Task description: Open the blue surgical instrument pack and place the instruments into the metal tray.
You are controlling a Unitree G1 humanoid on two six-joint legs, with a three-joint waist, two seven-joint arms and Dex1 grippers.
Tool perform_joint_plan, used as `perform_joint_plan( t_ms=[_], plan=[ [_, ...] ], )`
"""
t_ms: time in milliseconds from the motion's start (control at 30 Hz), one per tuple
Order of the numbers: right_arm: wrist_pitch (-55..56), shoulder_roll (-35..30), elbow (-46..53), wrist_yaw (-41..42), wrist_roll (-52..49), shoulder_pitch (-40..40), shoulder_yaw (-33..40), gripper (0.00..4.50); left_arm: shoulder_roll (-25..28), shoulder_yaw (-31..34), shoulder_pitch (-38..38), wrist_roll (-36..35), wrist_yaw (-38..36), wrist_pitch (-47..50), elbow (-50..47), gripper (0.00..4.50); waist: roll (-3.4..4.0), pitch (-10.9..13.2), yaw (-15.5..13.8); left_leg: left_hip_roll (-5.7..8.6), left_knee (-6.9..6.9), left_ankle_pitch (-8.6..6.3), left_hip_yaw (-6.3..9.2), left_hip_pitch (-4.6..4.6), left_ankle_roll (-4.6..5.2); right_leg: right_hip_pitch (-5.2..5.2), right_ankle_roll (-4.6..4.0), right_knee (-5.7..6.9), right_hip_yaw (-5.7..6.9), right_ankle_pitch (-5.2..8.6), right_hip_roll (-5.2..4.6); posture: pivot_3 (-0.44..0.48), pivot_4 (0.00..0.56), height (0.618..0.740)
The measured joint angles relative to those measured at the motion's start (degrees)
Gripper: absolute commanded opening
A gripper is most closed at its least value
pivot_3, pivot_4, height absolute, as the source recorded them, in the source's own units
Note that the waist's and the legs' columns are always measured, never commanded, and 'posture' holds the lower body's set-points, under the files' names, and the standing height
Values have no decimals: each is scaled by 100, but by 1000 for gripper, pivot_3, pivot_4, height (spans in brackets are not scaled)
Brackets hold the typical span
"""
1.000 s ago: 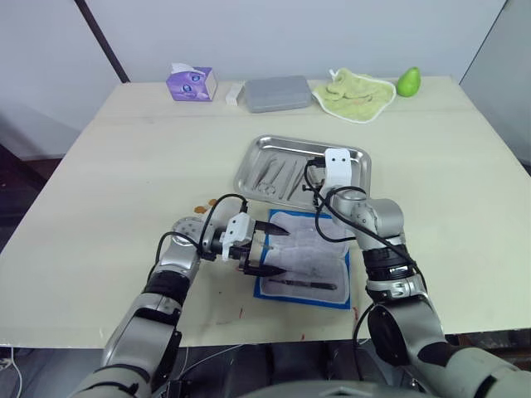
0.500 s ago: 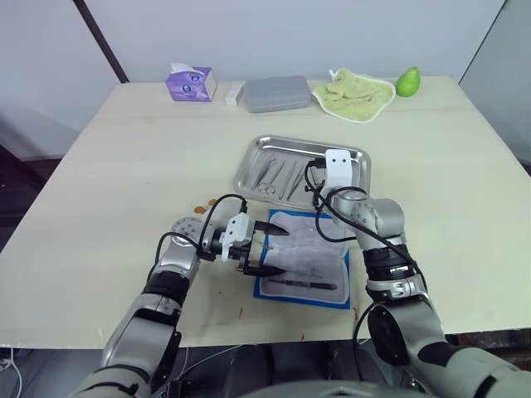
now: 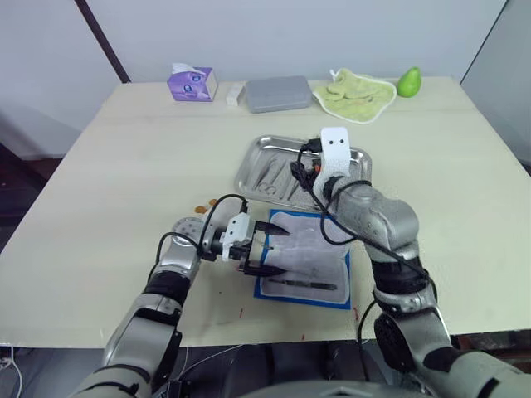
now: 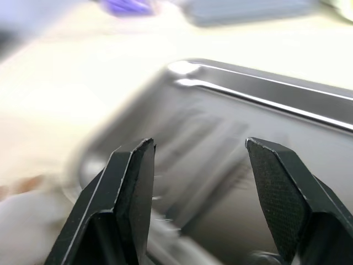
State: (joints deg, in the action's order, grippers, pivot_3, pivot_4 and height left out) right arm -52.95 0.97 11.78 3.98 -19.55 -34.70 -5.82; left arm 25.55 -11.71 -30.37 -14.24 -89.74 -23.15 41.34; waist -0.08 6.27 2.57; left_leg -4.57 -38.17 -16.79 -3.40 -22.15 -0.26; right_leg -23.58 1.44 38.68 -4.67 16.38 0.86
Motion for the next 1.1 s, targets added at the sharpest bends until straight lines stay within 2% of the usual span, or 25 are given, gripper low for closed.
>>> perform_joint_plan(
  t_ms=[167,267,367,400,433,500,600,667,733,767,800,1100],
  plan=[
    [350,-732,463,966,-256,321,46,2928,17,8,-3,0,-1,-4,27,4500,0,1,0,0,-1,0,-3,6,0,1,-1,6,0,0,3,0,150,740],
    [511,-1427,904,1925,-671,599,105,2928,-1,1,-4,-4,-1,19,1,4500,-2,3,-8,0,0,-1,-7,3,1,3,-2,1,4,1,4,0,150,740],
    [549,-1831,1075,2394,-845,720,159,2928,16,2,12,-5,-4,29,-23,4500,-3,4,-9,0,0,-3,-12,4,5,5,-1,-3,1,1,3,0,150,740],
    [614,-2457,1296,3094,-1049,907,183,2928,28,7,24,-4,-3,40,-38,4500,-1,5,-8,0,0,-3,-12,5,6,5,-1,-3,0,1,3,0,150,740],
    [622,-2546,1330,3194,-1067,939,180,2928,29,9,28,-6,-3,40,-42,4500,-5,8,-7,0,0,-4,-17,9,7,7,-2,-2,0,1,5,0,150,740],
    [829,-3355,1586,3915,-1111,1241,160,2928,25,7,73,-16,-3,72,-151,4500,-11,13,-19,0,3,-8,-16,5,14,8,-2,-14,3,2,5,0,150,740],
    [1135,-4225,1774,4768,-1111,1622,169,2928,97,1,150,-42,-11,139,-274,4500,-14,15,-1,1,4,-25,-15,12,43,14,-1,-23,-10,2,11,0,150,740],
    [1324,-4469,1862,5088,-1106,1759,160,3445,111,2,165,-41,-9,159,-306,4500,-19,21,-2,1,3,-25,-11,16,43,13,-1,-21,-14,3,17,0,150,740],
    [1406,-4623,1906,5229,-1088,1831,156,3861,118,1,187,-41,-9,179,-356,4500,-22,22,-3,1,3,-26,-11,16,43,14,-2,-21,-14,3,17,0,150,740],
    [1447,-4684,1923,5272,-1071,1870,155,4319,118,1,198,-41,-9,191,-379,4500,-23,23,-5,1,3,-26,-11,16,43,14,-2,-21,-13,3,16,0,150,740],
    [1538,-4840,1970,5349,-976,2037,118,4421,142,4,247,-50,-9,250,-478,4500,-27,25,-5,1,4,-27,-12,16,44,14,-1,-25,-16,4,16,0,150,740],
    [1576,-4705,2080,4829,-127,2196,-790,4421,206,9,490,-72,7,542,-921,4500,-33,31,-15,2,2,-32,-13,18,49,10,-1,-27,-37,4,21,0,150,740]
  ],
)
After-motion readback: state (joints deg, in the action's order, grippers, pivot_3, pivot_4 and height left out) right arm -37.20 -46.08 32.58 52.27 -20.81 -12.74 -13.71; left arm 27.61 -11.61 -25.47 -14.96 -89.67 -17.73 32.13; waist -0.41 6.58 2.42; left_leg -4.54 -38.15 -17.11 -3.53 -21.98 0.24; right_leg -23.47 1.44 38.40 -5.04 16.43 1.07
